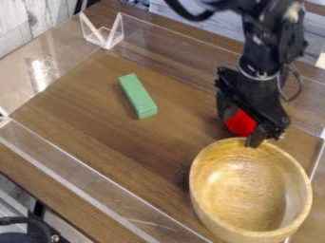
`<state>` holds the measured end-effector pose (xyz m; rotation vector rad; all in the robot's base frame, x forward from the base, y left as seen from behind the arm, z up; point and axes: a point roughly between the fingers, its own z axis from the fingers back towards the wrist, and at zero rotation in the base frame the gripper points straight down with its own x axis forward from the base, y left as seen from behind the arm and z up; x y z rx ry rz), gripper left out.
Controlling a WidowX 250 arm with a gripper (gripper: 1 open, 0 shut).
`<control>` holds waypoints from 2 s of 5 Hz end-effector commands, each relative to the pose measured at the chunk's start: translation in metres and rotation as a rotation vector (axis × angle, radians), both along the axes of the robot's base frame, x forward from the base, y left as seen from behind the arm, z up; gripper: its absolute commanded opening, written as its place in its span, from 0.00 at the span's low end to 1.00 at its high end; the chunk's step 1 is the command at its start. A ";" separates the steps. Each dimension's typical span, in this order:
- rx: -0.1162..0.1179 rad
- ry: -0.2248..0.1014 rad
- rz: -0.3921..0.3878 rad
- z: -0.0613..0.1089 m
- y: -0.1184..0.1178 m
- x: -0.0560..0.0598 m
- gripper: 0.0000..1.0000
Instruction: Move the red object to the left side of the table
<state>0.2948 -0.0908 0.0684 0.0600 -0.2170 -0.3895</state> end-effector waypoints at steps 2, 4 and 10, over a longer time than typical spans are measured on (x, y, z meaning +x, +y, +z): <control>0.011 -0.010 0.044 0.021 0.007 -0.008 0.00; 0.064 -0.033 0.180 0.074 0.052 -0.008 0.00; 0.031 -0.028 0.081 0.025 0.028 0.022 1.00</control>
